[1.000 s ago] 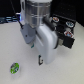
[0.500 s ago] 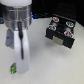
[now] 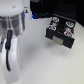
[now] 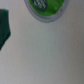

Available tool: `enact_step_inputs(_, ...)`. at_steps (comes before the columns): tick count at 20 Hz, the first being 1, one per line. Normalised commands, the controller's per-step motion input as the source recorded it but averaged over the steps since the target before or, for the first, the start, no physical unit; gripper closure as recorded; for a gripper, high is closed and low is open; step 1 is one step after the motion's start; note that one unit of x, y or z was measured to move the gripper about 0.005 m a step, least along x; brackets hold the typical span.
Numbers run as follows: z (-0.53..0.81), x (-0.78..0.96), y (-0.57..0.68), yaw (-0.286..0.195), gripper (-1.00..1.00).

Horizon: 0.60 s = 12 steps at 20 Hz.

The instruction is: Open the kcup holder, insert the kcup into the holder, and close the kcup holder

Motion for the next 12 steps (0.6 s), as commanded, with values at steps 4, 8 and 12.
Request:
enact_step_inputs(4,-0.07,0.38,-0.30,-0.188,-1.00)
enact_step_inputs(8,-0.16,0.17,-0.32,-0.152,-1.00)
enact_step_inputs(12,-0.18,0.14,-0.27,-0.135,-1.00)
